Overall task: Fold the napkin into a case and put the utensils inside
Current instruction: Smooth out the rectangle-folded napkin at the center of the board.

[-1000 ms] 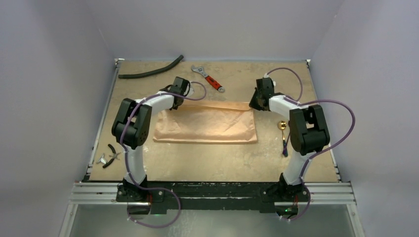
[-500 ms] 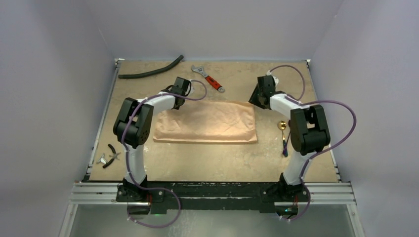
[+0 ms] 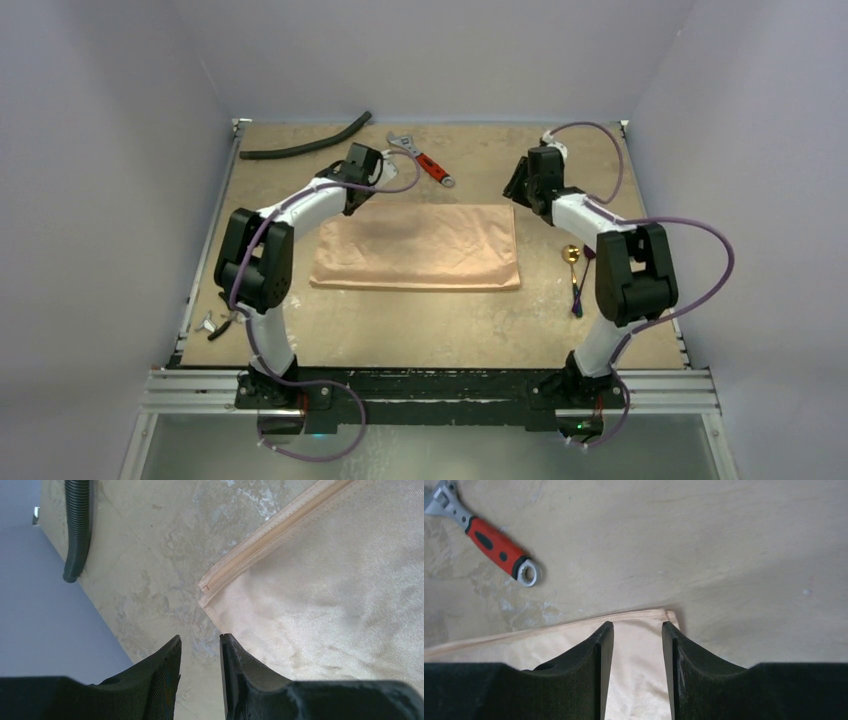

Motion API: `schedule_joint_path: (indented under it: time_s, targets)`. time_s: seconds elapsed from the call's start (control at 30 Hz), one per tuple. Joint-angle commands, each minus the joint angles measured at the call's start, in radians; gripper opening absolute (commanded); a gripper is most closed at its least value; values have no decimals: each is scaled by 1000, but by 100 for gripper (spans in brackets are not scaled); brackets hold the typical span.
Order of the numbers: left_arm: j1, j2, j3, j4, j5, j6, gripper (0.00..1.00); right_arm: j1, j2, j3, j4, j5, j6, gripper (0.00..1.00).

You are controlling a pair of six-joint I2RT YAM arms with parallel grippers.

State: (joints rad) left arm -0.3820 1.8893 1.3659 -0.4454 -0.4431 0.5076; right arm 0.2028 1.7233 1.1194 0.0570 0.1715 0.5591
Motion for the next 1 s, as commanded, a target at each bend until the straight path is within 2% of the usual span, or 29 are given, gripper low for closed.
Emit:
schedule_joint_path:
  time_s: [0.0, 0.23, 0.4, 0.53, 0.63, 0.7, 0.77, 0.83, 0.87, 0.97]
  targets:
    - [0, -28, -19, -48, 52, -17, 34, 9, 108, 36, 37, -169, -21, 42]
    - [2, -52, -39, -95, 85, -5, 34, 8, 150, 2, 12, -174, 16, 32]
    - [15, -47, -49, -101, 79, -1, 34, 1, 159, -4, -26, -84, 25, 22]
    - [25, -47, -61, -90, 82, -2, 34, -7, 129, -11, -55, -21, 18, 22]
    - [27, -51, -69, -89, 96, -4, 34, -8, 92, -4, -55, -4, -4, 26]
    - [28, -58, -76, -90, 106, -3, 34, -9, 65, 11, -79, -2, -24, 32]
    - [28, -73, -83, -95, 121, 6, 41, -9, 43, 32, -112, -1, -38, 40]
    - [27, -91, -87, -105, 142, 12, 42, -9, 10, 36, -142, -15, -38, 44]
    - [28, -100, -88, -112, 155, 13, 47, -9, -14, 22, -148, -26, -33, 45]
    - [27, -127, -107, -126, 192, 18, 50, -9, -100, -48, -175, -48, 6, 59]
